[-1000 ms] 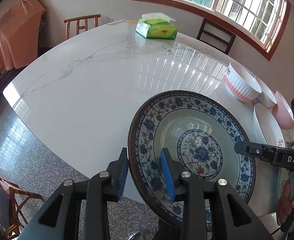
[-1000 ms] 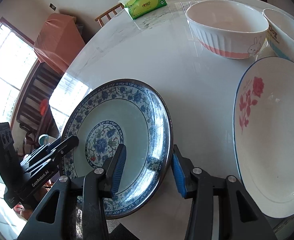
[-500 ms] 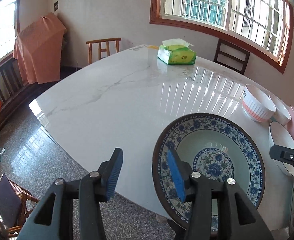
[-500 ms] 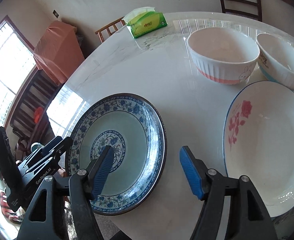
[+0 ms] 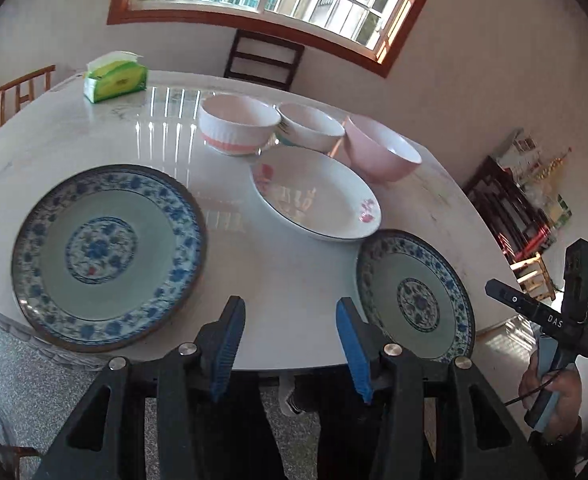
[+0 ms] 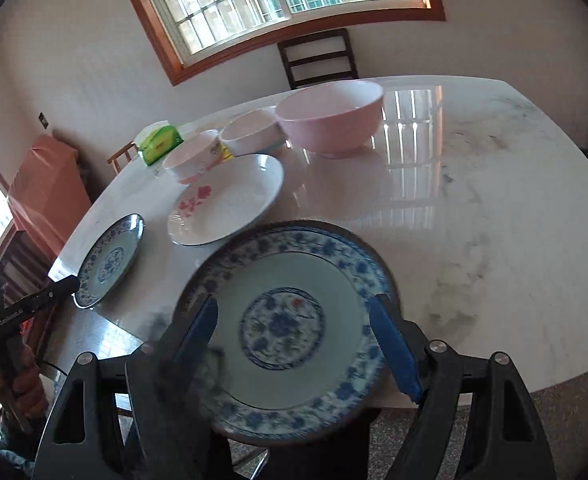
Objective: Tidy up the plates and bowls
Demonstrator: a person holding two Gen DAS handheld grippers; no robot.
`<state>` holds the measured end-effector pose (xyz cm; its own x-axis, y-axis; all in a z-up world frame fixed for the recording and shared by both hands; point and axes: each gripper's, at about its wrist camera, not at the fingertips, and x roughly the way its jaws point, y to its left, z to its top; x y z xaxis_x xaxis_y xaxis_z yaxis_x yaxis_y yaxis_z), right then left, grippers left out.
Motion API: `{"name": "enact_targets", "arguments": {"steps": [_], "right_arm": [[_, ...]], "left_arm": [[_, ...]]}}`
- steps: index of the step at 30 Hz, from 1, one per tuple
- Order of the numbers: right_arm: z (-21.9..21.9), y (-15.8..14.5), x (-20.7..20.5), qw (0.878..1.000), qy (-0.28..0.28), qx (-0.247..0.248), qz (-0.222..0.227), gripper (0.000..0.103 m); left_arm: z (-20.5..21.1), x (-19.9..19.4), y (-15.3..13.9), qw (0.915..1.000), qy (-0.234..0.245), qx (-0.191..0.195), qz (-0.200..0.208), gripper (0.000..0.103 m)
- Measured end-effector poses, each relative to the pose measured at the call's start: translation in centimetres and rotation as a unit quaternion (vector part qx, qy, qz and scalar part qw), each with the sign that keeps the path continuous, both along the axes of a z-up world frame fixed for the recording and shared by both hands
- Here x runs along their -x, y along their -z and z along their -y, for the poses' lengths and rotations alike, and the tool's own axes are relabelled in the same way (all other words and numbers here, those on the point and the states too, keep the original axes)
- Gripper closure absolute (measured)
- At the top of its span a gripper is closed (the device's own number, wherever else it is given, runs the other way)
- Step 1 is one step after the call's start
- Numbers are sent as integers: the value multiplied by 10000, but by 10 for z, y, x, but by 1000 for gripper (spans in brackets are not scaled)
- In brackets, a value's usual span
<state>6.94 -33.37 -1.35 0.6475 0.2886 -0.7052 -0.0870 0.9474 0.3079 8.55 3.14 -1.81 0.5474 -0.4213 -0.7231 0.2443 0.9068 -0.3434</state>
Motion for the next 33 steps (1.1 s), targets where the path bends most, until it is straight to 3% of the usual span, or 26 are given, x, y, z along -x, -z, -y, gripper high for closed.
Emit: {"name": "enact_targets", "arguments": {"steps": [6,11,17,22,29,33], "right_arm": [[45,29,8,9982,130,-571,-89,26],[49,52,0,9931,-135,-1154,-182,31],[41,62,-9,9876,-459,-1491,-154,47],[36,71,-17,9799,-744,-1834,-245,65],[40,78,-13,9809,-739,-1794,-98,88],[37,78,-8,9833,-713,-1672,50,87]], "left_arm": [[56,-21,31,9960,470,256,-715,55],[70,-27,41,9942,460,297,-928,55],[79,-33,45,9931,437,209,-1070,55],[87,-32,46,9898,525,464,-1237,54],[93,-26,43,9936,110,191,-1112,57],[108,-20,43,9958,118,-631,-651,71]]}}
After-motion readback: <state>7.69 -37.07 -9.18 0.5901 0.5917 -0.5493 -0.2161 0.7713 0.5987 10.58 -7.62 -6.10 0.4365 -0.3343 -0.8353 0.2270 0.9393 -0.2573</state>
